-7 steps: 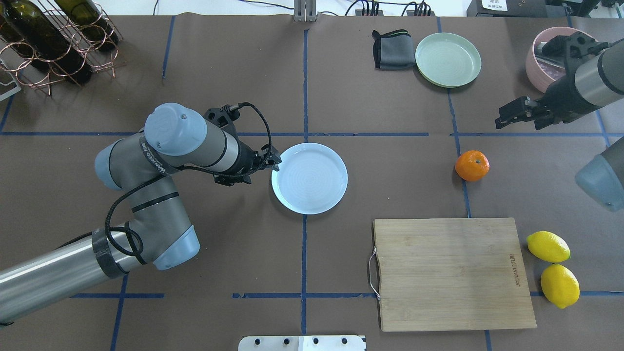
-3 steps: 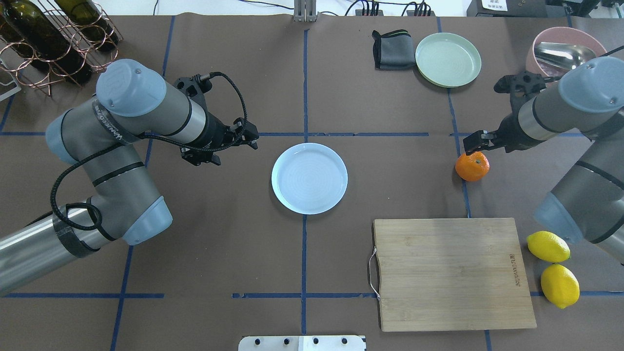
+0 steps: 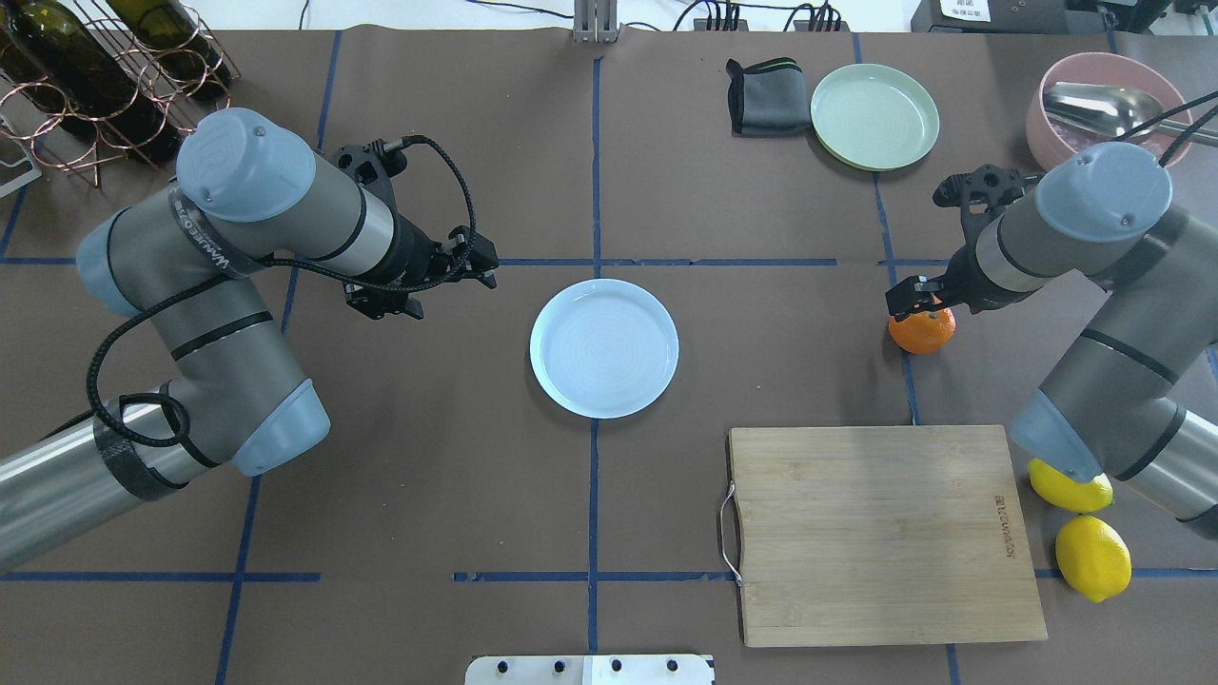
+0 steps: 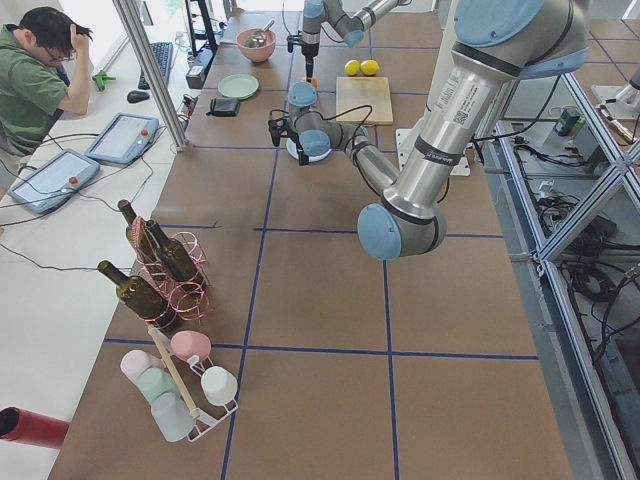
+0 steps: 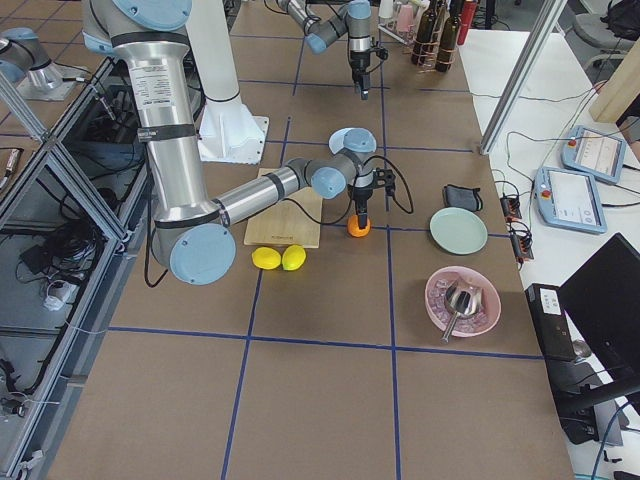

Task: Pick orange to plate
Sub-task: 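Close the right gripper on the orange while the left arm draws back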

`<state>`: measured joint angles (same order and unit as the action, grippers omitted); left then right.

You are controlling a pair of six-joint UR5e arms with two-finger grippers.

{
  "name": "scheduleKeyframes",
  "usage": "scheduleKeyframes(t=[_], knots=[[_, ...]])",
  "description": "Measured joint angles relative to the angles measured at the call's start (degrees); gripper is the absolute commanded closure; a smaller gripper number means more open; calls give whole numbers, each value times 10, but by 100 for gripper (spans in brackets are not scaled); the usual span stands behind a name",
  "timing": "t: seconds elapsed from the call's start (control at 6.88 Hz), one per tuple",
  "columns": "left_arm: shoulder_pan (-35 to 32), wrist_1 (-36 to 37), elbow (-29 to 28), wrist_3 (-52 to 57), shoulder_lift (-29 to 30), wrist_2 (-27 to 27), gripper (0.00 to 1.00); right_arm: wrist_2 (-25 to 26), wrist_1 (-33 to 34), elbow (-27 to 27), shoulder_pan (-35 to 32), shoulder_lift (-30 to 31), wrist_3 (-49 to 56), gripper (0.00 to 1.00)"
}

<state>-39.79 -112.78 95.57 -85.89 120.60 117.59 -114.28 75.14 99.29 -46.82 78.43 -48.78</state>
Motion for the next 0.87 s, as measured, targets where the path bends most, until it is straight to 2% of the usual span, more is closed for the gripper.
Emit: scheduleKeyframes(t=[0.29,0.87], knots=[[-1,0,1,0,0,0,0,1,0,-27,5,-21,1,0],[-1,0,2,0,-1,0,0,1,0,-50,11,-23,5,1]])
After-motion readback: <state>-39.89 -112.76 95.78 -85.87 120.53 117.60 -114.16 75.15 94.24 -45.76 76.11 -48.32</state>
